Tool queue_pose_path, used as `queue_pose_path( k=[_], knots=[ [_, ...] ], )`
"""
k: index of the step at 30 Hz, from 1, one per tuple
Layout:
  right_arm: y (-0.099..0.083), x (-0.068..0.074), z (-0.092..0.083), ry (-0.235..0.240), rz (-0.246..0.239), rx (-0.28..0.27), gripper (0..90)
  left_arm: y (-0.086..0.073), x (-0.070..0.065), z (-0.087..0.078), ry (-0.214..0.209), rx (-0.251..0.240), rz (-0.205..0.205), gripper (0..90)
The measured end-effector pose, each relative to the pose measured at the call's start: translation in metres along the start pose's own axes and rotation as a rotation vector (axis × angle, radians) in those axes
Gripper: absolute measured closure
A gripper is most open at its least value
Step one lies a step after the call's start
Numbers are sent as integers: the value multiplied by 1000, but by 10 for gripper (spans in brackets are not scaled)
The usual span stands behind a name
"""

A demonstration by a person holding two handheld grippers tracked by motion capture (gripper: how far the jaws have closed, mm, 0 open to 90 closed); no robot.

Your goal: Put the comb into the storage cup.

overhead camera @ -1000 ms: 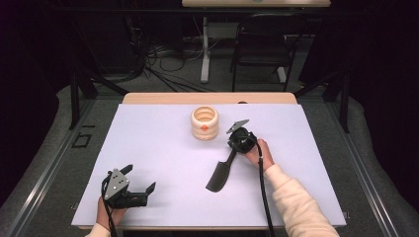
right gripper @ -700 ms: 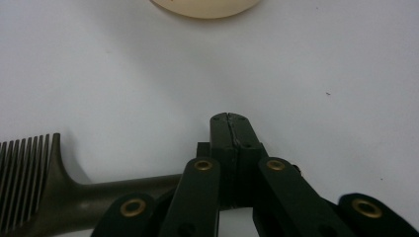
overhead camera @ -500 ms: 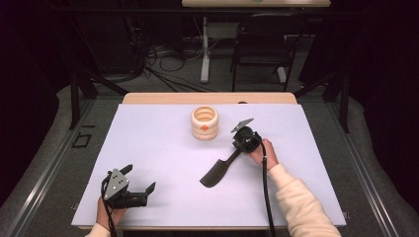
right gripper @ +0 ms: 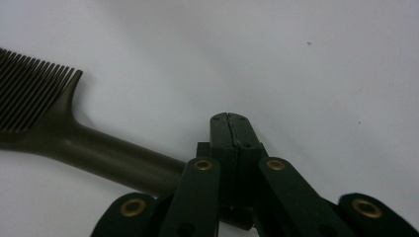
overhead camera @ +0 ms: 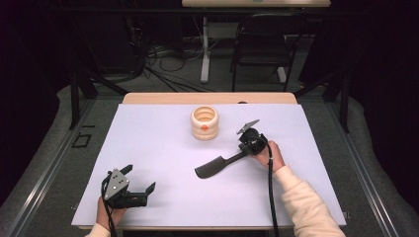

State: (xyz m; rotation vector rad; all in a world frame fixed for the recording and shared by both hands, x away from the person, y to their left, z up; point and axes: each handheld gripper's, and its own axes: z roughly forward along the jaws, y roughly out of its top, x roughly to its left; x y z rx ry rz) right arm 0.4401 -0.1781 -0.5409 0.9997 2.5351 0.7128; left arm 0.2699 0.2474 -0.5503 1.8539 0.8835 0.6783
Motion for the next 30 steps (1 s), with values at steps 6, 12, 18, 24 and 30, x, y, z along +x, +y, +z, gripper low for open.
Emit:
queue_pose_path(
  k=[6, 12, 18, 24, 30],
  knots=[
    [-4, 1, -2, 4, 1, -10, 900, 0, 0, 0, 1, -1, -1, 0],
    [-7, 2, -6, 11, -6, 23, 900, 0, 0, 0, 1, -2, 0, 0],
    [-11, 2, -9, 15, -11, 17, 900, 0, 0, 0, 2, -3, 0, 0],
    [-15, 3, -12, 20, -5, 24, 900, 0, 0, 0, 1, -2, 0, 0],
    [-17, 5, -14, 25, -8, 23, 900, 0, -1, 0, 5, -3, 1, 0]
  ],
)
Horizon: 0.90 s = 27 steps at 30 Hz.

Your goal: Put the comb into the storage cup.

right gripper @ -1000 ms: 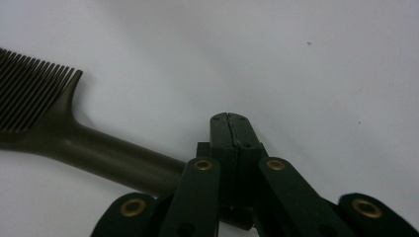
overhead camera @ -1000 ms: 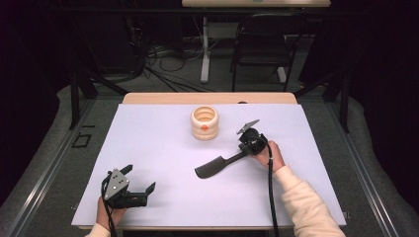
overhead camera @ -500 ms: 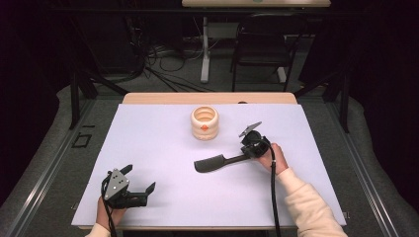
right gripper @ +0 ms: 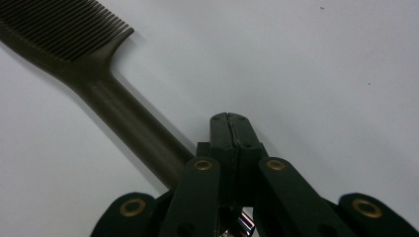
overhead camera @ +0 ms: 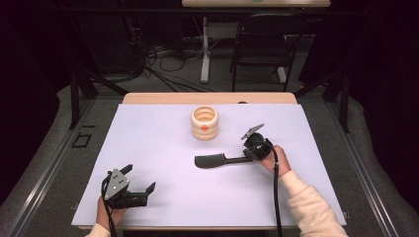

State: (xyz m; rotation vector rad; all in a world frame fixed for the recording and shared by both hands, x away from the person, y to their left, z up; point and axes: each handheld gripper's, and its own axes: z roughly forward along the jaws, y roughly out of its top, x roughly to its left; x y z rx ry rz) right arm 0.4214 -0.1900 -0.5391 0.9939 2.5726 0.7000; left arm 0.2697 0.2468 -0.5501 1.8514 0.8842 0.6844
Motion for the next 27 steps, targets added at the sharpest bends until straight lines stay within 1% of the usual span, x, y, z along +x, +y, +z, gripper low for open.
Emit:
queue_pose_path(
  k=[1, 2, 4, 6, 8, 9, 11, 13, 19, 21, 22, 23, 27],
  knots=[
    [0, 0, 0, 1, -10, -1, 900, 0, 0, 0, -1, 1, 1, 0],
    [-1, 1, -2, 1, -2, 2, 899, 0, 0, 0, -1, 1, 0, 0],
    [-2, 1, -2, 3, -13, 2, 899, 0, 0, 0, 0, 0, 0, 0],
    [-4, 3, -3, 3, -4, 7, 899, 0, 0, 0, -1, 3, 0, 0],
    [-5, 3, -3, 7, -17, 4, 899, 0, 0, 0, 0, 0, 0, 0],
    [-6, 4, -4, 8, -3, 5, 900, 0, 0, 0, 0, 3, 1, 0],
    [-6, 4, -5, 11, 1, 7, 900, 0, 0, 0, 0, 3, 1, 1],
    [-7, 4, -5, 15, -11, 3, 900, 0, 0, 0, 2, 5, 6, 0],
    [-9, 7, -7, 21, -8, 14, 900, 0, 0, 1, 1, 3, 7, 0],
    [-9, 7, -7, 27, -16, 15, 900, 1, 0, 1, 2, 5, 9, 0],
    [-9, 8, -7, 27, -10, 18, 900, 1, 0, 1, 2, 5, 9, 0],
    [-9, 9, -7, 30, -15, 24, 899, 1, 0, 1, 2, 4, 9, 0],
    [-9, 10, -8, 33, -14, 20, 899, 1, 0, 1, 4, 2, 11, 0]
  ],
)
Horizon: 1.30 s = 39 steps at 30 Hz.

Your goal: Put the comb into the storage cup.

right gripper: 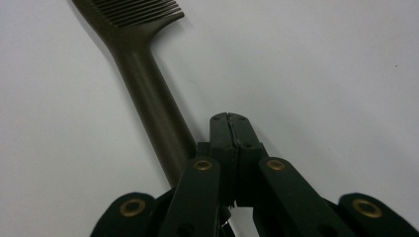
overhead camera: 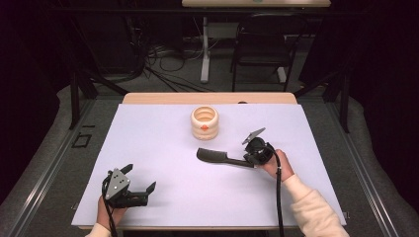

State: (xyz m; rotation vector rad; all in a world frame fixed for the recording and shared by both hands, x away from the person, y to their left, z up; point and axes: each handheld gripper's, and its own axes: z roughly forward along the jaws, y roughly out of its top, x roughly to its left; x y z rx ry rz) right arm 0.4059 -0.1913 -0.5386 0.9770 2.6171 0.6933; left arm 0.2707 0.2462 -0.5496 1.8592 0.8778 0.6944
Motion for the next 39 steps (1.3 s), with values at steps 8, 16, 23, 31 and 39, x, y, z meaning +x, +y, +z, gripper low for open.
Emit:
queue_pose_path(
  k=[8, 16, 23, 31, 39],
  knots=[
    [0, 2, -1, 9, -4, 7, 899, 0, 0, 0, 1, -1, 0, 0],
    [0, 4, -2, 21, -12, 16, 899, 0, 0, 0, 1, -2, 1, 0],
    [-1, 3, -3, 9, -17, 6, 884, 0, 0, 0, 2, -6, -1, 0],
    [1, 1, -6, 9, -20, -11, 752, 0, 0, -1, 2, -8, -4, 0],
    [5, -2, -11, 4, -20, -28, 547, 0, 1, -1, 4, -8, -3, 0]
  ],
)
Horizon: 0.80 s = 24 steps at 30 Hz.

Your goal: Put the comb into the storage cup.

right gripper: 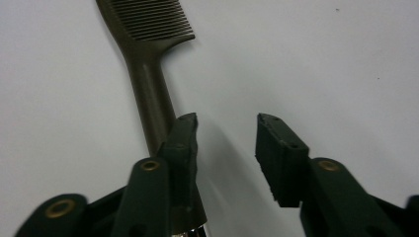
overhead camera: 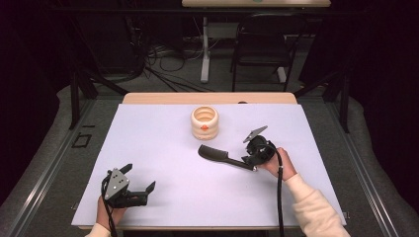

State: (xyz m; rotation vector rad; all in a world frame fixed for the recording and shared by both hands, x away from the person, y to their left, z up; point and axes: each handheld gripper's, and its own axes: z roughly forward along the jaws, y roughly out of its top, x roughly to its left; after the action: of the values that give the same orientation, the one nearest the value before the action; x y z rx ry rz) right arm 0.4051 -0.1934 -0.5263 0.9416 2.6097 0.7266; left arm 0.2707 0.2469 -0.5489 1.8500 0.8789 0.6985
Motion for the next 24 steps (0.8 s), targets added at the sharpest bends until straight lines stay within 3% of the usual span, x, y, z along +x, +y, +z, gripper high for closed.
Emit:
queue_pose_path(
  k=[10, 24],
  knots=[
    [6, 3, -5, -5, -14, -17, 296, 0, 0, 0, 0, 0, 0, 0],
    [15, 11, -3, 24, -45, -9, 81, 0, 0, 0, 0, -2, -1, 0]
  ],
)
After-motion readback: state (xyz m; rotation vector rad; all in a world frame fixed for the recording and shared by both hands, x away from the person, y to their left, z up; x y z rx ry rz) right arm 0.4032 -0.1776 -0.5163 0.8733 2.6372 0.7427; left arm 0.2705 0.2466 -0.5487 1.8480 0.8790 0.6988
